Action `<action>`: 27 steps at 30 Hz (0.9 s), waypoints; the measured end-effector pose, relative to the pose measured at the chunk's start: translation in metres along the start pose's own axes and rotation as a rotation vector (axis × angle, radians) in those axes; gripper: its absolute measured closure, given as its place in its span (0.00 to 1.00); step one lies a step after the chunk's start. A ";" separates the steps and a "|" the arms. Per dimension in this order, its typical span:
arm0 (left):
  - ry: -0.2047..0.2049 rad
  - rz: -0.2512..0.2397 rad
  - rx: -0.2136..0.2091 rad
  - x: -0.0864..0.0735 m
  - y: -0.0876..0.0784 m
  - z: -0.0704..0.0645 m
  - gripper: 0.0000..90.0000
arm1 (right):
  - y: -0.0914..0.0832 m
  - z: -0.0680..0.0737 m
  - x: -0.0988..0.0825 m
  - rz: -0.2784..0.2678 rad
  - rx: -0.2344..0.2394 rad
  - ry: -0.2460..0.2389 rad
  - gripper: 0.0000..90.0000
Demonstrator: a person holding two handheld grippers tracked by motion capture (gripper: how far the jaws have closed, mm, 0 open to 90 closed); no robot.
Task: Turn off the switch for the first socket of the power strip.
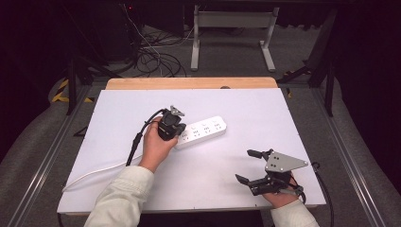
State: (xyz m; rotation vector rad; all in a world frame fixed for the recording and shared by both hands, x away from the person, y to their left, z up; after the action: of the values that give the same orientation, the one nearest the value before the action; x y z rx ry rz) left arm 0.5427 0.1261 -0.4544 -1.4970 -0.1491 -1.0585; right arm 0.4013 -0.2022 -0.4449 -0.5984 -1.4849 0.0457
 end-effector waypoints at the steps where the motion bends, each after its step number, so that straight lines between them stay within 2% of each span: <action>1: 0.005 0.004 -0.003 0.000 0.001 0.000 1.00 | 0.000 0.000 0.000 0.000 -0.001 0.003 0.14; 23: 0.013 -0.003 0.030 -0.002 0.005 -0.001 1.00 | 0.000 0.001 0.000 0.000 0.005 -0.003 0.14; 27: 0.005 0.002 0.024 -0.003 0.005 -0.001 1.00 | 0.000 0.001 0.000 0.000 0.006 -0.002 0.14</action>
State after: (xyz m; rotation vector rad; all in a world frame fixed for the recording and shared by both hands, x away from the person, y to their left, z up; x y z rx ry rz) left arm 0.5436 0.1251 -0.4598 -1.4723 -0.1565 -1.0552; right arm 0.4003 -0.2018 -0.4447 -0.5934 -1.4865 0.0511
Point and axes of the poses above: each handheld gripper's, and its own axes: y roughly forward along the jaws, x roughly out of its top, z roughly to its left, the point moved 1 cm from there along y, roughly forward along the jaws, and after that the axes turned 10 degrees about x, right-handed, at the moved point
